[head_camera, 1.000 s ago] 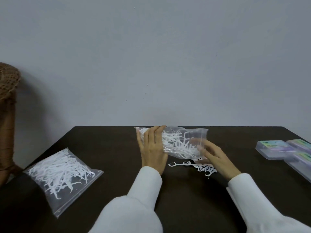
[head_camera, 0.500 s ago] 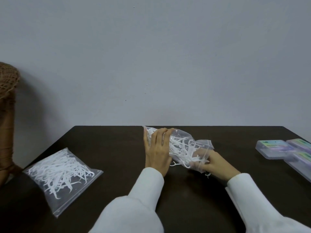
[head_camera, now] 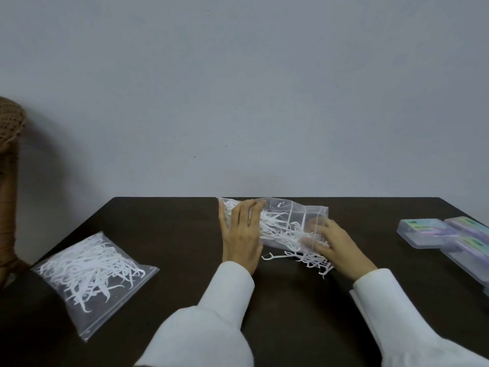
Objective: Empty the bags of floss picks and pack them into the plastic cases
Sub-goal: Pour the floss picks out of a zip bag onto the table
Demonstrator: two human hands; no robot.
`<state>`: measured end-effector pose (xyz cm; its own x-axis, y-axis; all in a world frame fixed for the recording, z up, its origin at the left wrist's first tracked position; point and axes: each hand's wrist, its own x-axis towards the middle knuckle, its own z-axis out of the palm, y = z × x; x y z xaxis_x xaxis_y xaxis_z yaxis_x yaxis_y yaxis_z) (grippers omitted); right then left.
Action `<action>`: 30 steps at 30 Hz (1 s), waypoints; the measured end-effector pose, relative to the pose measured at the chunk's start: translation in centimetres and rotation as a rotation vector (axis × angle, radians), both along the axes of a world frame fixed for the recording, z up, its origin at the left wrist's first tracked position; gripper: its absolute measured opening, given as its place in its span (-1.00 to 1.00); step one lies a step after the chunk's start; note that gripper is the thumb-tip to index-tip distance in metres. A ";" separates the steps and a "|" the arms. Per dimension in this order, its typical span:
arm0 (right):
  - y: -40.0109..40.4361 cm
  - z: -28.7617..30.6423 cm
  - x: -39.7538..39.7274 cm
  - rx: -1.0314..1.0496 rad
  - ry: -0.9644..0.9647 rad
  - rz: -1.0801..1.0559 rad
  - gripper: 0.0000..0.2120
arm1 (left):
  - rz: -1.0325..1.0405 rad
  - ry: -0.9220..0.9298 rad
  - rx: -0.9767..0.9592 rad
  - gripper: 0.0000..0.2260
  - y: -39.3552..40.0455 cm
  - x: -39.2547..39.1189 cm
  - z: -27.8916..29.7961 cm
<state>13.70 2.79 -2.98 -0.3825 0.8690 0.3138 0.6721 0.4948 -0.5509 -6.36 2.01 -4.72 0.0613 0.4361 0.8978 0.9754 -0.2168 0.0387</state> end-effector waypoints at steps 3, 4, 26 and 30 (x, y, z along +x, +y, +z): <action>0.1 0.1 0.2 0.089 -0.130 -0.080 -0.74 | -0.001 0.019 -0.005 -0.25 -0.1 0.0 0.1; 0.1 0.1 0.2 0.107 -0.102 -0.093 -0.73 | 0.004 0.024 -0.008 -0.24 -0.1 0.0 0.1; 0.6 0.0 2.3 -0.086 -0.242 -0.224 -0.91 | 0.213 -0.202 -0.058 -0.26 0.2 -2.7 0.4; 0.5 -0.1 2.4 -0.099 -0.277 -0.259 -0.80 | 0.221 -0.245 -0.052 -0.27 0.1 -3.1 0.5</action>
<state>16.11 3.26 -3.09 -0.2050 0.9689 0.1389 0.8976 0.2427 -0.3680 -9.41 2.14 -4.21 -0.2549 0.4602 0.8504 0.9590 0.0075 0.2834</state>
